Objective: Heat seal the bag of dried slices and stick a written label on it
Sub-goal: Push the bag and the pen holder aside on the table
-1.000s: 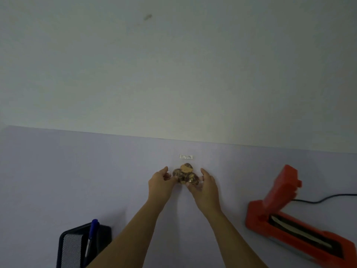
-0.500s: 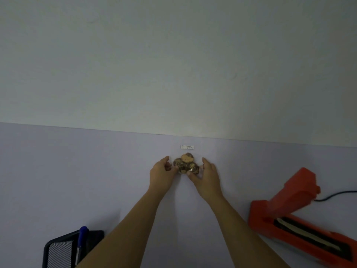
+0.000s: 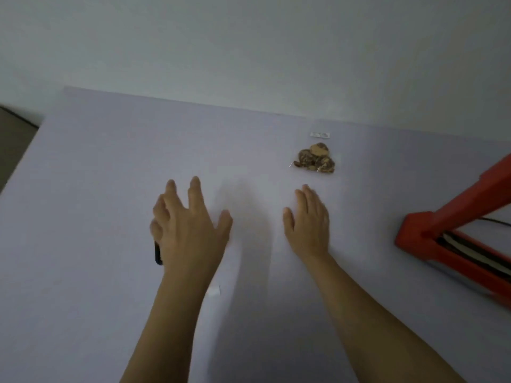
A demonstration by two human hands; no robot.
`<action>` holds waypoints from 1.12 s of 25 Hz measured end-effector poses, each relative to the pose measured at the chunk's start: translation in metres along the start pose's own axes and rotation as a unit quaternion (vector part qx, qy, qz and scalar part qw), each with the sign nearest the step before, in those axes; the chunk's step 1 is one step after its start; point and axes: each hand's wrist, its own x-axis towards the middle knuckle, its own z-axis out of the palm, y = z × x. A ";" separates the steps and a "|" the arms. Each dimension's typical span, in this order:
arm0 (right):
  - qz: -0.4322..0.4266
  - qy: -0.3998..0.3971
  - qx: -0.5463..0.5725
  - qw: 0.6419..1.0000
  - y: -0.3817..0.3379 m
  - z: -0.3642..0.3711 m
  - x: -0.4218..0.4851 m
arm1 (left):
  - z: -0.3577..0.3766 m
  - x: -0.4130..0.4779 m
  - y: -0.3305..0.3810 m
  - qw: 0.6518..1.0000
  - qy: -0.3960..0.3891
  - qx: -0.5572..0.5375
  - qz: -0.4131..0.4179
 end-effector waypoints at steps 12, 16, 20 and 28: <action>-0.006 -0.054 -0.095 0.994 0.004 0.009 -0.004 | 0.026 0.071 0.030 0.982 -0.039 -0.186 0.020; -0.006 -0.055 -0.092 0.994 0.005 0.008 -0.004 | 0.046 0.142 0.098 0.978 -0.077 -0.176 0.083; -0.006 -0.050 -0.093 0.994 0.007 0.007 -0.004 | 0.070 0.174 0.136 0.982 -0.082 -0.128 0.110; -0.007 -0.045 -0.090 0.995 0.008 0.007 -0.003 | 0.073 0.189 0.157 0.985 -0.046 -0.147 0.079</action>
